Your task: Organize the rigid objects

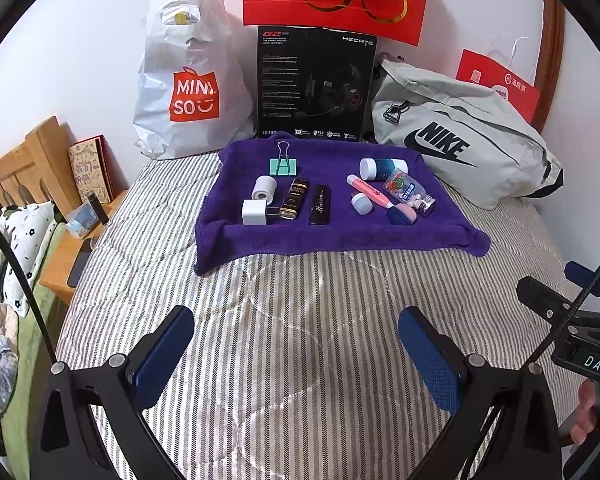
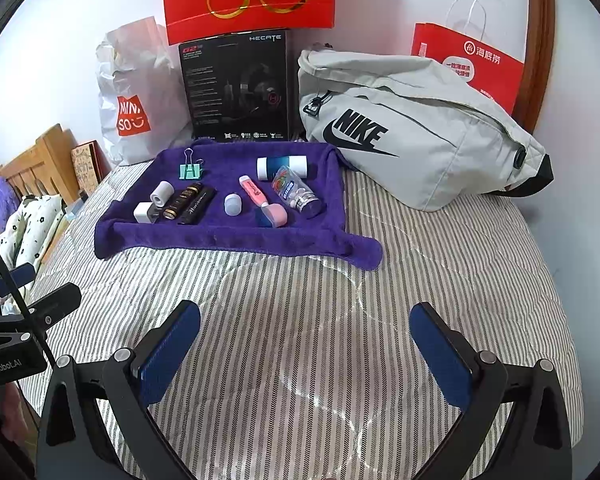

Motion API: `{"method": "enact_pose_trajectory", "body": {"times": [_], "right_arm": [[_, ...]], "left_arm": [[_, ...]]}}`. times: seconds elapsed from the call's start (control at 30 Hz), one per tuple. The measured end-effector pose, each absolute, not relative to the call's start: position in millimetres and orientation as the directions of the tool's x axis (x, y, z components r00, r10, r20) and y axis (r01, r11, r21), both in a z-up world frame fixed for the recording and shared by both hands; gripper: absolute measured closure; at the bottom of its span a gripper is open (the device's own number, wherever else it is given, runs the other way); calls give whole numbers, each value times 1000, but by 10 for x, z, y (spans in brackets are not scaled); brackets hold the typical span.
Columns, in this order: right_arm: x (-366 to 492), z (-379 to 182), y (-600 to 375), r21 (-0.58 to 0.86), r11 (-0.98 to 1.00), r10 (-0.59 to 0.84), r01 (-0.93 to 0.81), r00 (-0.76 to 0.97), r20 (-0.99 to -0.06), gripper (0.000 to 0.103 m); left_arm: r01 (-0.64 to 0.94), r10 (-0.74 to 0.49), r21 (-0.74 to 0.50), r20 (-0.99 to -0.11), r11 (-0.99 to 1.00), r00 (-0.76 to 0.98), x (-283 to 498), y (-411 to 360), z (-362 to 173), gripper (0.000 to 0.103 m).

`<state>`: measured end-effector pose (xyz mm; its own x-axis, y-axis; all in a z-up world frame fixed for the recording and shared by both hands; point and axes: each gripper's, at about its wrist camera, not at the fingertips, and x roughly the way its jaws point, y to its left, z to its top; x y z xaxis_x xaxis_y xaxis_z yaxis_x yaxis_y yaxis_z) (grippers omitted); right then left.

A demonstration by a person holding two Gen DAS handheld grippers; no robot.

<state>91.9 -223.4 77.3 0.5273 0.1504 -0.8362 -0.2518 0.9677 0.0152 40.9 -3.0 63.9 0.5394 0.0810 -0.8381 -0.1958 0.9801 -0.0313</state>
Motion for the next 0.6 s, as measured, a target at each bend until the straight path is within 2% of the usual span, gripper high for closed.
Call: {"method": "enact_pose_trajectory", "body": {"times": [0.6], "right_arm": [[937, 752, -2220, 16, 966, 153, -257, 523, -838, 0]], "left_arm": [[-200, 83, -32, -839, 979, 538, 420, -19, 640, 0]]}}
